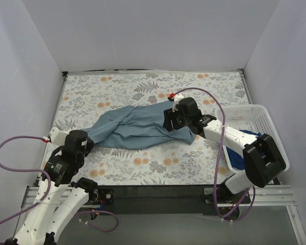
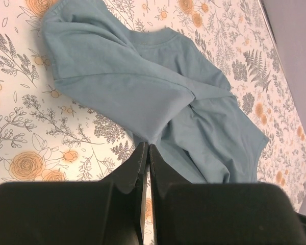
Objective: Fold and stack the t-shirts
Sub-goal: Flatten the tshirt out
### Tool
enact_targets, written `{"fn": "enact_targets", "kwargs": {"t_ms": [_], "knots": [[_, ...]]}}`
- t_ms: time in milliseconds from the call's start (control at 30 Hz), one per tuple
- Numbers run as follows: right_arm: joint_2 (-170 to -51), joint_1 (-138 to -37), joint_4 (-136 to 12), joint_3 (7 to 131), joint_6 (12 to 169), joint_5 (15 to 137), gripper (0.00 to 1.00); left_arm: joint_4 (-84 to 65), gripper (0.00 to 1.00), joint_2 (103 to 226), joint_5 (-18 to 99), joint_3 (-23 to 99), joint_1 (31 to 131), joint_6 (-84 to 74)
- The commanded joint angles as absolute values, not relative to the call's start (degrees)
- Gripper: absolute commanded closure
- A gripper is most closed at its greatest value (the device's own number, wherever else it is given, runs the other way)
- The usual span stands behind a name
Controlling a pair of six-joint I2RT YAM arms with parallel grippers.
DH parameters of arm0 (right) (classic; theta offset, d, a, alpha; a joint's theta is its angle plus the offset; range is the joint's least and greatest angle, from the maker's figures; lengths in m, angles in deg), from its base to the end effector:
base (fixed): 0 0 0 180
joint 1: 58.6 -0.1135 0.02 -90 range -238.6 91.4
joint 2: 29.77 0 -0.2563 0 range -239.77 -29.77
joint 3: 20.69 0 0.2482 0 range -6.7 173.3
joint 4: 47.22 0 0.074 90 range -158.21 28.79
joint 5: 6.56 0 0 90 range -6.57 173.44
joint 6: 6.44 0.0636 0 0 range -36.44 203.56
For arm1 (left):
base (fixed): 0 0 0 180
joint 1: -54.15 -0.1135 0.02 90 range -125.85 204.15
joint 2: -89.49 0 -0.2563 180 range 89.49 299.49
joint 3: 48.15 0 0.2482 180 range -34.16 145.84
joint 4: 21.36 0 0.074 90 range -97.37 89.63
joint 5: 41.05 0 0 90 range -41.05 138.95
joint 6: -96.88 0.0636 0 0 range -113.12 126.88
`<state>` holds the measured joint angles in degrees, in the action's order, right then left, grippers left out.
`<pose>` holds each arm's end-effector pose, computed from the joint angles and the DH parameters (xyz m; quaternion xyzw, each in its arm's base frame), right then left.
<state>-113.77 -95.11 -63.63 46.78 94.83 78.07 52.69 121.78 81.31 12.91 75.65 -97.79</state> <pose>0.2749 0.2109 0.2231 -0.2136 0.8515 0.2308 0.4196 0.1155 -0.0089 0.2791 -0.6688 0.5940 -0.2091 0.3952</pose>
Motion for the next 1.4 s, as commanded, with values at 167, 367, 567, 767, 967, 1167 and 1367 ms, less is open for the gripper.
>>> {"fn": "enact_targets", "kwargs": {"t_ms": [167, 367, 567, 767, 967, 1167, 1367], "knots": [[-121.9, -93.1, -67.5, 52.2, 88.4, 90.0, 0.31, 54.7, 1.0, 119.4, 84.5, 11.6, 75.5, -99.1], [-125.1, -88.4, -68.2, 55.9, 88.0, 88.7, 0.31, 53.5, 1.0, 121.2, 86.0, 12.3, 75.5, -97.9], [-133.6, -82.8, -68.2, 66.7, 86.2, 85.5, 0.35, 52.5, 1.0, 121.7, 86.5, 12.3, 75.5, -97.4], [-145.9, -80.5, -68.5, 78.1, 80.0, 82.0, 0.47, 52.1, 1.0, 122.7, 86.0, 13.1, 75.5, -96.4], [-153.9, -78.8, -69.6, 86.8, 78.4, 77.2, 0.49, 52.1, 1.0, 124.0, 85.5, 14.7, 75.5, -96.0], [-158.9, -78.7, -71.1, 91.1, 78.4, 75.0, 0.43, 51.3, 1.0, 125.2, 84.9, 14.5, 75.5, -95.3], [-162.3, -78.7, -73.4, 93.8, 78.4, 74.3, 0.4, 50.5, 1.0, 125.3, 84.2, 13.7, 75.5, -94.8]]}}
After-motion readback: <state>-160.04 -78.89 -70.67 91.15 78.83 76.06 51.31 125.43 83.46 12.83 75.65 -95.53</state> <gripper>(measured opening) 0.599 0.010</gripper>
